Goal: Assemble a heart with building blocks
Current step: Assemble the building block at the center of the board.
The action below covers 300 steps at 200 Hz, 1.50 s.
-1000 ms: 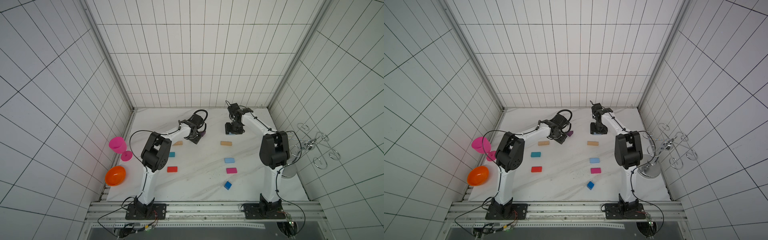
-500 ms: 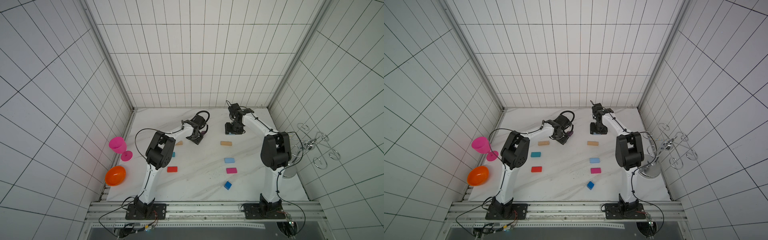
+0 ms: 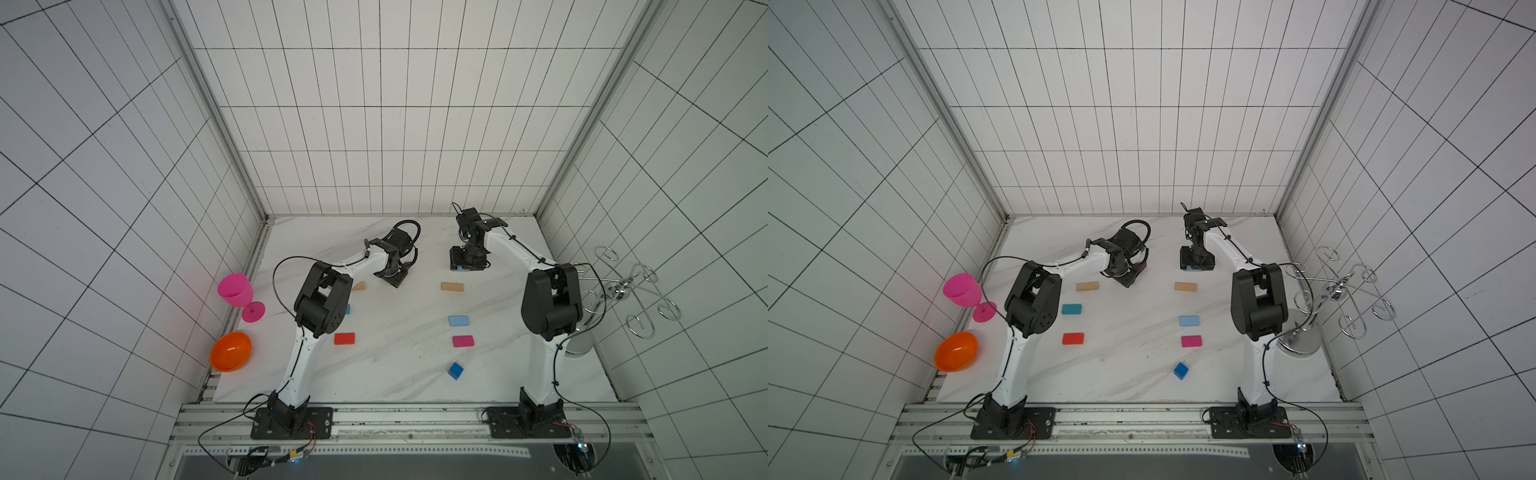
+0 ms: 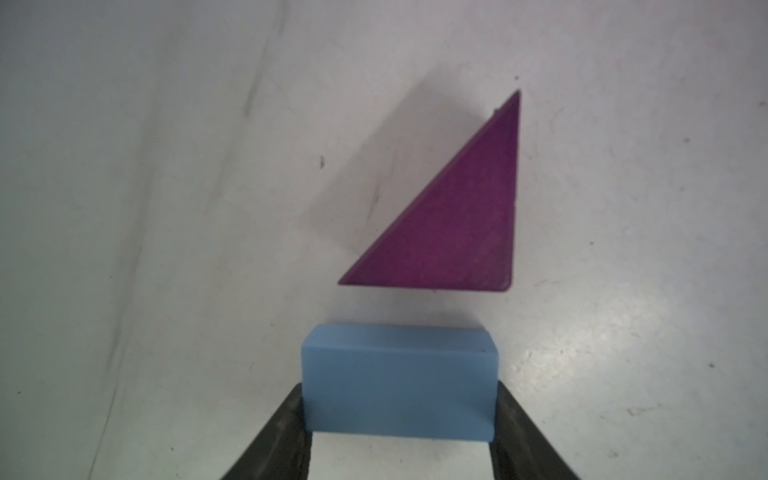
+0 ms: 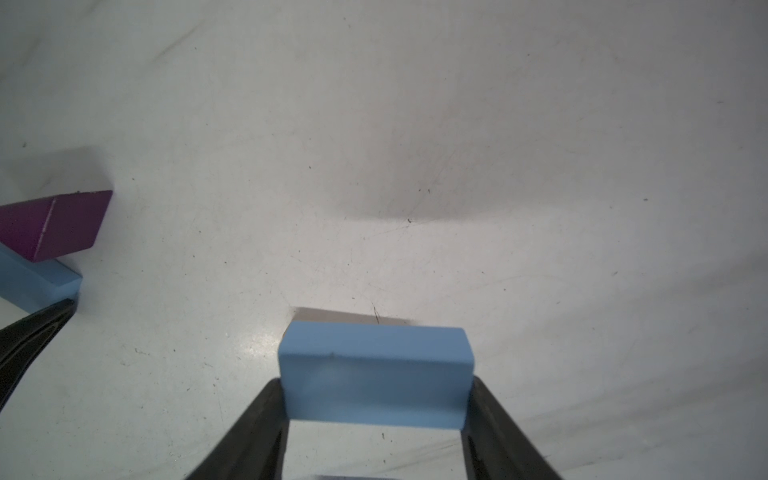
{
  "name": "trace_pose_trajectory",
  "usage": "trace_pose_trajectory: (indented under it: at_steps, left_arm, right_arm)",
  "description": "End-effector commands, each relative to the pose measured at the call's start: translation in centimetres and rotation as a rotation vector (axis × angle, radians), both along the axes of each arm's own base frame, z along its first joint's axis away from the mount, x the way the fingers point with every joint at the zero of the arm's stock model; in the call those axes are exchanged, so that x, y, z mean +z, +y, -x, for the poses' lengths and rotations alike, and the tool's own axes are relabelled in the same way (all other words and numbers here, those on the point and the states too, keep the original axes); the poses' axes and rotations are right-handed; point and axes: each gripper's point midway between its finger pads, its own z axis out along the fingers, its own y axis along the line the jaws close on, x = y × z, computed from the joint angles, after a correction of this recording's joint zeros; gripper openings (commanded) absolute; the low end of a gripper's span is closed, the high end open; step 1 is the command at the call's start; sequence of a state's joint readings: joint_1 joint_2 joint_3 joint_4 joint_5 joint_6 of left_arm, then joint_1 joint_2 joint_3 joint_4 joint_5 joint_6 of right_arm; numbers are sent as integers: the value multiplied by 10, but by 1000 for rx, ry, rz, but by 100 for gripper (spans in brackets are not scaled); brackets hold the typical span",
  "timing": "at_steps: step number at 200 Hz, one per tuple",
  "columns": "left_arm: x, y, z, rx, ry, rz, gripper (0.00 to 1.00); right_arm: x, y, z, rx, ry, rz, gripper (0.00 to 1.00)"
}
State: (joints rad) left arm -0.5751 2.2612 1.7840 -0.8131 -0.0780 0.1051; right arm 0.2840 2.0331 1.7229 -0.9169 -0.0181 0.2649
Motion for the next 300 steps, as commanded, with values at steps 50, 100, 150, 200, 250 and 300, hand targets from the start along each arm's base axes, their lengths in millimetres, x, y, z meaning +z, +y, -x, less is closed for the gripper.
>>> trace_pose_trajectory:
  at_steps: [50,100,150,200,250,300]
  left_arm:
    - [-15,-3,-9,-14,10,-14,52]
    - [-19,-1,-11,-11,11,-21,52]
    - [-19,2,-16,-3,6,-19,52]
    - [-22,-1,-16,-4,13,-9,52]
    - [-23,-3,-17,-9,14,-5,52]
    - [-26,-3,-16,-14,20,-7,53]
  right_arm:
    - [4,0,11,-5,13,-10,43]
    - [2,0,11,-8,19,-12,43]
    - [1,2,11,-7,23,-15,43]
    - [0,2,10,-7,27,-17,43]
    - [-1,3,11,-11,32,-21,43]
    - [-4,4,12,-9,40,-25,43]
